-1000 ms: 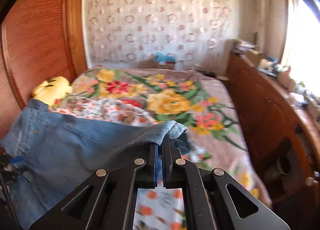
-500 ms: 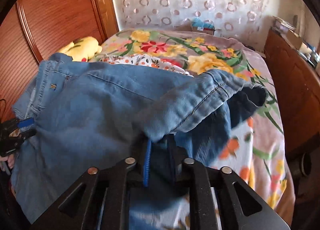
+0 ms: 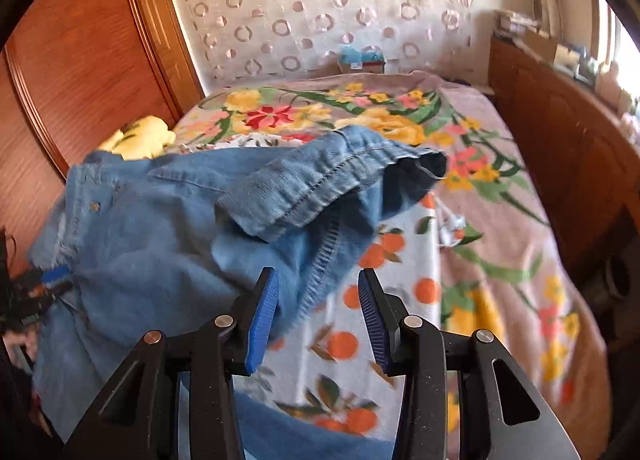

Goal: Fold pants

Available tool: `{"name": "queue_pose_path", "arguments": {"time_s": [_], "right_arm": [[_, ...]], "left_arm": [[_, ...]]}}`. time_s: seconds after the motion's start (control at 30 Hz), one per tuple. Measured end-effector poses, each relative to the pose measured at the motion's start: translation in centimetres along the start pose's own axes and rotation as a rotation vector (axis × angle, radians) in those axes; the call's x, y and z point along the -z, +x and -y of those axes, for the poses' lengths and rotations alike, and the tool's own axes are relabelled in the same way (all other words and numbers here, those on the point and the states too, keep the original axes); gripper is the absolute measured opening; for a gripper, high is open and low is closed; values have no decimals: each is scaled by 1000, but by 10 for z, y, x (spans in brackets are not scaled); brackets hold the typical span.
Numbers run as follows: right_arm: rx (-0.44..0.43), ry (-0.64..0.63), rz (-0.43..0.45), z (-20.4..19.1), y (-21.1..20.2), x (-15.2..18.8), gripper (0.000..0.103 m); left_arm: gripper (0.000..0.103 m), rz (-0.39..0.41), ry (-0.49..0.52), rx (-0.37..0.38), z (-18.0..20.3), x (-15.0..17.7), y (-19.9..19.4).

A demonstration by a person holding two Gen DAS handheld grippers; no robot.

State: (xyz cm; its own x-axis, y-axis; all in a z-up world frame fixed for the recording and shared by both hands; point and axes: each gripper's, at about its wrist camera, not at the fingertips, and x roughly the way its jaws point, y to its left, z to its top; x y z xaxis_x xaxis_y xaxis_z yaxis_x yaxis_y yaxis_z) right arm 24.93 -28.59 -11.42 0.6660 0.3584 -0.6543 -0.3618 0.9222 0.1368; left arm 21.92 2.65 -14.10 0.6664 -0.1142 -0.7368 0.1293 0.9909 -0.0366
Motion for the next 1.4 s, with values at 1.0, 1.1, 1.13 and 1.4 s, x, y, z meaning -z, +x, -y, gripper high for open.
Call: {"name": "queue_pose_path", "arguments": {"time_s": [1.0, 1.1, 1.13, 1.4], "right_arm": [[177, 150, 167, 22, -79, -2, 4], [183, 179, 102, 27, -86, 23, 4], [184, 187, 60, 30, -83, 32, 5], [205, 186, 13, 38, -84, 39, 23]], "left_arm": [[48, -1, 1, -1, 0, 0, 1], [48, -3, 3, -4, 0, 0, 1], [48, -3, 4, -5, 0, 0, 1], [48, -4, 6, -9, 1, 1, 1]]}}
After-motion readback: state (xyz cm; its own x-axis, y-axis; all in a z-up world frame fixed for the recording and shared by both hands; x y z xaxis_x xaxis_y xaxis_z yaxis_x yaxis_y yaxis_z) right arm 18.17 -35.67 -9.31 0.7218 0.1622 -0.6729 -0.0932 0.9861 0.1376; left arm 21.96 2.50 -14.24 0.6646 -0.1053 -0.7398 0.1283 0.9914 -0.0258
